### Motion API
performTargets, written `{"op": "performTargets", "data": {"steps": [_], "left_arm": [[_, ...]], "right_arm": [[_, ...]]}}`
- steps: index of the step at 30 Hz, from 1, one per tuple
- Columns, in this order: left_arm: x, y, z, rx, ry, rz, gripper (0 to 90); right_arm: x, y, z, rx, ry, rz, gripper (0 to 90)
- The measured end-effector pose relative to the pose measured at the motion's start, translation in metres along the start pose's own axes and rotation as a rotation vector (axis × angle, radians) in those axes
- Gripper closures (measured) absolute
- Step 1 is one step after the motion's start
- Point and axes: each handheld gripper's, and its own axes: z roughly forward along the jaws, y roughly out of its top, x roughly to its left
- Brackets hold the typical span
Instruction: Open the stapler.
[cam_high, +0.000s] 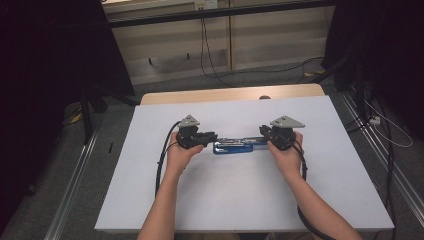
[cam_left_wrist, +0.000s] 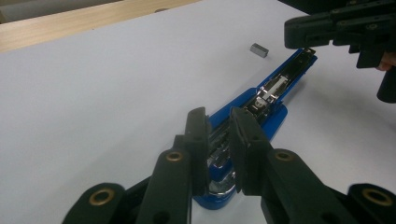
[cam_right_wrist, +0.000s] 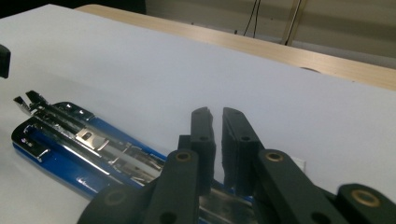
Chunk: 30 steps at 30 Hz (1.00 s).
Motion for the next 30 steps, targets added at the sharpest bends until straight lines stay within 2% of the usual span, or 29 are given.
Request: {"op": "performTargets", "data": {"steps": [2,4,9,15,20,24,30], "left_arm": [[0.000,0.001,-0.002,-0.007,0.012,-0.006,71.3],[0.001,0.002,-0.004,-0.011,0.039,-0.027,61.2],[0.003,0.003,-0.006,-0.014,0.069,-0.069,42.8],[0.004,0.005,-0.008,-0.029,0.105,-0.093,24.6],[0.003,0.005,-0.008,-0.036,0.111,-0.091,18.0],[0.002,0.006,-0.007,-0.040,0.112,-0.084,16.1],[0.001,0.005,-0.006,-0.034,0.114,-0.076,14.3]], "right_arm": [[-0.005,0.003,-0.002,-0.006,-0.011,0.001,81.2],[-0.011,0.005,-0.005,-0.005,-0.021,0.003,77.0],[-0.026,0.008,-0.007,0.011,-0.051,0.013,63.2],[-0.039,0.006,-0.004,0.046,-0.085,0.029,47.3],[-0.048,0.003,0.003,0.071,-0.110,0.067,35.9],[-0.051,0.002,0.009,0.104,-0.103,0.087,31.0],[-0.055,0.001,0.019,0.155,-0.111,0.090,30.7]]}}
